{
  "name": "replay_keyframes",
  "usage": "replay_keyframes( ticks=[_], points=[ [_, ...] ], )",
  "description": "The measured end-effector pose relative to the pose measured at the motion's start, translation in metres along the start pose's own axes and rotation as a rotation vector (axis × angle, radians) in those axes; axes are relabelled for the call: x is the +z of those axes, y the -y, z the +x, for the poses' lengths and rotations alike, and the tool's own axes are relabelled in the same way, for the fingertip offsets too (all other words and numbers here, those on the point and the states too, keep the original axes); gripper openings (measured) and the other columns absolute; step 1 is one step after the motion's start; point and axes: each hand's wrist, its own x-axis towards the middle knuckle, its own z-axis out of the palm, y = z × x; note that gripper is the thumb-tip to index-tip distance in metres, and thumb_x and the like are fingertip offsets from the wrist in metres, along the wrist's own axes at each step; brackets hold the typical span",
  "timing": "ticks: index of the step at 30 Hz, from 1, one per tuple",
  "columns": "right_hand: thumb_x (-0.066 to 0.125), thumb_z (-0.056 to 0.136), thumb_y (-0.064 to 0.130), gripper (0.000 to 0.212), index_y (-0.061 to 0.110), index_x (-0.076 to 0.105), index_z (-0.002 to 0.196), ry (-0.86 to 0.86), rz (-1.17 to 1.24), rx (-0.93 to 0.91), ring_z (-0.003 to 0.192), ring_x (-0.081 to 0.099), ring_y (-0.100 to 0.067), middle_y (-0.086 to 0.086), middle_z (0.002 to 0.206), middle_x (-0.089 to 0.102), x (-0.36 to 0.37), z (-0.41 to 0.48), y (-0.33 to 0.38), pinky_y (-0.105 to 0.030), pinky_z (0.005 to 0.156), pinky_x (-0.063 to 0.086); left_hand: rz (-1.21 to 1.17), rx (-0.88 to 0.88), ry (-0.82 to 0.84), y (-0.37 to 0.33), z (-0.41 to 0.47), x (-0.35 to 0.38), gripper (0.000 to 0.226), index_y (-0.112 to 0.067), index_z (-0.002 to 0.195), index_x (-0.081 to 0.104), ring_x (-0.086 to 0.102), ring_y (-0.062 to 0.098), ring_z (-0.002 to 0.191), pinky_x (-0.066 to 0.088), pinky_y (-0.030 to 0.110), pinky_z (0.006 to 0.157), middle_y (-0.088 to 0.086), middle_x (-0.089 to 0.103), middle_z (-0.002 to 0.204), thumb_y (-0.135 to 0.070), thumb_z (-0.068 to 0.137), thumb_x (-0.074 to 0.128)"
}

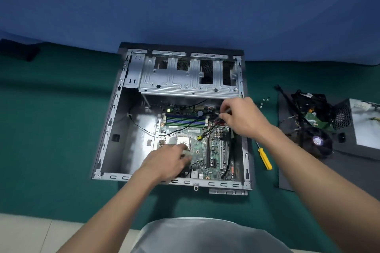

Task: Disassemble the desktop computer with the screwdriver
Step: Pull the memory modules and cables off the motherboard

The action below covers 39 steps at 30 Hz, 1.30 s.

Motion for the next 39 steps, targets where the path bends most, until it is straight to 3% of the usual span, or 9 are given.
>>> replay_keyframes(
  ticks=[3,9,13,15,18,21,27,33,39],
  points=[
    [0.059,0.093,0.022,0.01,0.014,0.065,0.096,0.02,-0.103,-0.065,0.089,0.059,-0.026,-0.009,0.097,0.067,0.007,0.003,0.002,-0.033,0.076,0.049,-0.081,0.07,0.111,-0.009,0.02,-0.005,0.055,-0.021,0.139,0.045,0.05,0.023,0.122,0.04,0.044,0.103,0.007,0.053,0.138,-0.055,0.096,0.043],
    [0.061,0.092,0.026,0.012,0.017,0.068,0.095,-0.058,-0.081,-0.069,0.091,0.062,-0.023,-0.005,0.095,0.07,0.007,0.01,-0.004,-0.035,0.082,0.052,0.03,0.16,0.164,-0.037,0.069,0.006,0.06,-0.028,0.15,0.025,0.004,0.027,0.148,0.014,0.053,0.118,0.002,0.008,0.161,-0.047,0.097,0.046],
    [0.064,0.09,0.026,0.006,0.023,0.067,0.085,-0.093,0.074,0.031,0.083,0.06,-0.017,0.002,0.083,0.067,0.0,0.018,-0.006,-0.025,0.075,0.045,0.086,0.149,0.171,-0.039,0.084,0.016,0.063,-0.024,0.151,0.024,0.007,0.029,0.146,0.015,0.05,0.116,0.006,0.01,0.16,-0.044,0.097,0.049],
    [0.063,0.091,0.025,0.007,0.022,0.067,0.087,-0.018,-0.005,0.028,0.088,0.06,-0.021,-0.002,0.088,0.067,-0.002,0.021,-0.004,-0.027,0.077,0.047,0.076,0.168,0.12,-0.036,0.086,0.017,0.058,-0.019,0.147,0.033,0.019,0.028,0.141,0.022,0.048,0.115,0.008,0.024,0.155,-0.041,0.097,0.05],
    [0.058,0.092,0.022,0.012,0.014,0.066,0.089,0.107,-0.19,-0.014,0.09,0.061,-0.029,-0.011,0.093,0.067,0.001,0.023,0.001,-0.036,0.08,0.052,0.047,0.187,-0.154,-0.026,0.085,0.015,0.042,-0.013,0.133,0.048,0.033,0.023,0.131,0.029,0.042,0.113,0.007,0.039,0.143,-0.034,0.096,0.05],
    [0.055,0.091,0.019,0.013,0.009,0.063,0.087,0.198,-0.281,-0.023,0.085,0.059,-0.034,-0.014,0.091,0.062,0.009,0.023,0.007,-0.041,0.074,0.054,0.094,0.112,-0.321,-0.011,0.088,0.01,0.049,-0.009,0.138,0.042,0.027,0.025,0.139,0.02,0.04,0.116,0.01,0.032,0.15,-0.03,0.094,0.053],
    [0.05,0.082,-0.004,0.019,0.007,0.047,0.067,0.204,-0.327,0.076,0.058,0.04,-0.023,-0.007,0.073,0.04,0.03,0.025,0.02,-0.036,0.06,0.037,0.155,0.017,-0.121,0.017,0.096,0.011,0.074,-0.011,0.152,0.018,0.007,0.026,0.147,-0.006,0.034,0.114,0.008,0.01,0.16,-0.029,0.092,0.058],
    [0.052,0.084,-0.003,0.013,0.0,0.064,0.087,0.19,-0.267,0.159,0.067,0.052,-0.029,-0.015,0.084,0.053,0.045,0.034,0.018,-0.035,0.064,0.046,0.175,0.002,-0.044,0.021,0.097,0.014,0.079,-0.014,0.153,0.011,-0.003,0.022,0.148,-0.006,0.038,0.117,0.004,-0.004,0.162,-0.03,0.092,0.058],
    [0.055,0.084,0.0,0.015,-0.001,0.068,0.092,0.179,-0.243,0.21,0.076,0.058,-0.034,-0.019,0.09,0.058,0.054,0.038,0.013,-0.038,0.074,0.055,0.136,-0.001,-0.038,0.021,0.095,0.012,0.078,-0.015,0.154,0.007,-0.008,0.017,0.148,-0.005,0.039,0.12,0.001,-0.007,0.162,-0.025,0.093,0.054]
  ],
)
